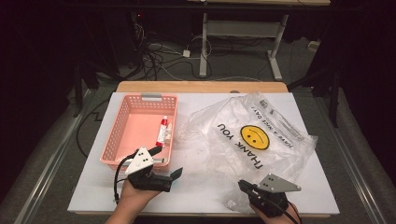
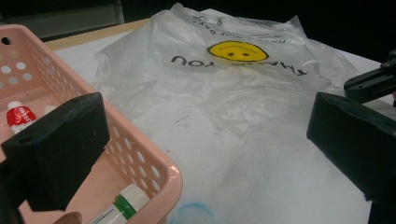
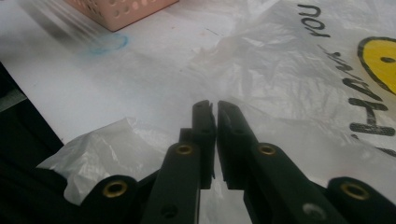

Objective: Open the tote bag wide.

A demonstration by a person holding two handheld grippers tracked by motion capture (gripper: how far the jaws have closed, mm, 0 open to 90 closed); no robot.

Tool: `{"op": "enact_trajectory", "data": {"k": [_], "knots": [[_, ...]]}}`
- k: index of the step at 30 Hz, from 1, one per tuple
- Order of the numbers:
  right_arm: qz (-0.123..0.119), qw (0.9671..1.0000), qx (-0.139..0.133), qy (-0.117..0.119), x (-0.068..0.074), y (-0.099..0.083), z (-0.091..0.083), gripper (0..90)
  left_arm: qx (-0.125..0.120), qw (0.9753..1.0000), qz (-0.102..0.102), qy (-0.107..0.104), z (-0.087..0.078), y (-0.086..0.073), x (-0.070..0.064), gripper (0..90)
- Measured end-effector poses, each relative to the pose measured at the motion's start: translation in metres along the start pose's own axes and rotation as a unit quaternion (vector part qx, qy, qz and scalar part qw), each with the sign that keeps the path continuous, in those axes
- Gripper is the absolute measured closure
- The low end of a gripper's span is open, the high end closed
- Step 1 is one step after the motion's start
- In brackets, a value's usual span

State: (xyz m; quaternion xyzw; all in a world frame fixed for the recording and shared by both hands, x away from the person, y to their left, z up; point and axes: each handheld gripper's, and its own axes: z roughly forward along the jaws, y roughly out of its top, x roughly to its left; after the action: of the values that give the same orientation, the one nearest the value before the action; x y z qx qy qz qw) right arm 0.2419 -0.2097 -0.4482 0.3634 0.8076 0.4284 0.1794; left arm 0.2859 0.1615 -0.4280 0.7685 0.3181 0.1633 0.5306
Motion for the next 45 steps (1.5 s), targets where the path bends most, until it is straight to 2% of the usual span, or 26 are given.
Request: {"op": "enact_trajectory", "data": {"k": [2,5,11,14,16,17,20,21,22,26,28,31,33,37,40,45], "knots": [[0.008,0.9999,-0.009,0.006,-0.003,0.0,-0.004,73.1,0.0,1.0,-0.001,0.0,0.001,0.0,0.0,0.0],[0.012,0.9994,-0.032,0.012,-0.005,0.005,-0.011,65.1,0.002,1.0,0.0,-0.001,0.002,0.0,0.0,0.0],[0.016,0.9981,-0.058,0.012,-0.01,0.016,-0.023,60.3,0.003,1.0,-0.002,-0.001,0.002,-0.001,0.001,0.0],[0.016,0.998,-0.061,0.007,-0.012,0.019,-0.026,59.0,0.002,1.0,-0.003,-0.002,0.002,-0.001,0.001,0.0],[0.016,0.9981,-0.059,0.001,-0.019,0.022,-0.026,53.5,0.002,1.0,-0.004,-0.001,0.002,-0.001,0.002,0.0],[0.016,0.9981,-0.059,0.001,-0.019,0.022,-0.026,53.5,0.002,1.0,-0.005,-0.001,0.002,-0.002,0.002,0.0],[0.009,0.9985,-0.054,0.0,-0.03,0.029,-0.019,41.4,0.002,1.0,-0.007,-0.002,0.002,-0.002,0.004,0.0],[0.009,0.9985,-0.054,0.0,-0.03,0.029,-0.019,41.4,0.002,1.0,-0.007,-0.001,0.002,-0.002,0.004,0.0],[0.003,0.9987,-0.05,-0.002,-0.037,0.034,-0.011,33.5,0.002,1.0,-0.008,-0.001,0.002,-0.002,0.005,0.0],[-0.001,0.9984,-0.056,-0.008,-0.043,0.04,-0.002,24.0,0.002,0.9999,-0.011,0.0,0.001,-0.003,0.006,0.0],[-0.008,0.9978,-0.065,-0.012,-0.052,0.049,0.009,14.7,0.002,0.9999,-0.011,0.002,-0.001,-0.004,0.007,0.0],[-0.005,0.9974,-0.07,-0.015,-0.056,0.054,0.016,10.6,0.0,0.9999,-0.015,0.007,-0.004,-0.006,0.007,0.0],[0.0,0.9976,-0.066,-0.019,-0.06,0.06,0.028,0.8,0.0,0.9998,-0.016,0.01,-0.006,-0.007,0.008,0.0],[0.0,0.9979,-0.061,-0.021,-0.064,0.066,0.042,0.1,-0.009,0.9993,-0.033,0.016,-0.005,-0.006,0.012,0.0],[-0.002,0.9986,-0.051,-0.017,-0.067,0.07,0.053,0.1,0.0,0.9995,-0.021,0.024,-0.002,-0.004,0.011,0.0],[-0.008,0.9988,-0.049,-0.008,-0.069,0.08,0.072,0.1,0.004,0.9993,-0.022,0.03,-0.004,-0.006,0.011,0.0]]}}
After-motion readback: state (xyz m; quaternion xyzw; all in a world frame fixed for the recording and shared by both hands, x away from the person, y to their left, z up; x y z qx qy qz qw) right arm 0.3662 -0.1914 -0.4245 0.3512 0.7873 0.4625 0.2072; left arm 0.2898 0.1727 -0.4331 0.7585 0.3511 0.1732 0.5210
